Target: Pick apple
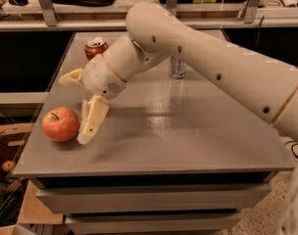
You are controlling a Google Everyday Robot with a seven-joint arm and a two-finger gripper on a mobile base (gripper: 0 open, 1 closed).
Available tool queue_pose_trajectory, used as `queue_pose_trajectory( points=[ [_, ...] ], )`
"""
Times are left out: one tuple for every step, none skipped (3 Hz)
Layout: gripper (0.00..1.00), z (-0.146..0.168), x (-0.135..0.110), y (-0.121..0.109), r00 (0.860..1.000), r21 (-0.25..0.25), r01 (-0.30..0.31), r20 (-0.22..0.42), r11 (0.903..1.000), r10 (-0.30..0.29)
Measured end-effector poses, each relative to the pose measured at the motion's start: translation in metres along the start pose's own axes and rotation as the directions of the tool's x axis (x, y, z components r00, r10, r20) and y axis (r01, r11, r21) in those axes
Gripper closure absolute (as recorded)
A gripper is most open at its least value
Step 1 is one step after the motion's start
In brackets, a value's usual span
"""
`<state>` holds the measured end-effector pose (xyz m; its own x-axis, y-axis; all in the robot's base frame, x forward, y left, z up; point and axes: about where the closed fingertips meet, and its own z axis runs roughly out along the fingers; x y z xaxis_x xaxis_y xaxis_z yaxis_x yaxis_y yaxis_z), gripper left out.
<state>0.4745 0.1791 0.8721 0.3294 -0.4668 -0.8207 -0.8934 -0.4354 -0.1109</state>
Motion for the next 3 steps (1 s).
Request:
queue_pose_trajectory(
  points=[
    [0.0, 0.019, -0.003, 0.0, 0.999, -0.058, 0.029, 0.039, 0.9979, -0.027],
    [0.0, 0.029, -0.001, 0.005, 0.998, -0.101, 0.034, 0.061, 0.9943, -0.028],
    [0.18, 0.033, 0.002, 0.011, 0.997, -0.12, 0.033, 0.074, 0.9922, -0.025]
  ],
)
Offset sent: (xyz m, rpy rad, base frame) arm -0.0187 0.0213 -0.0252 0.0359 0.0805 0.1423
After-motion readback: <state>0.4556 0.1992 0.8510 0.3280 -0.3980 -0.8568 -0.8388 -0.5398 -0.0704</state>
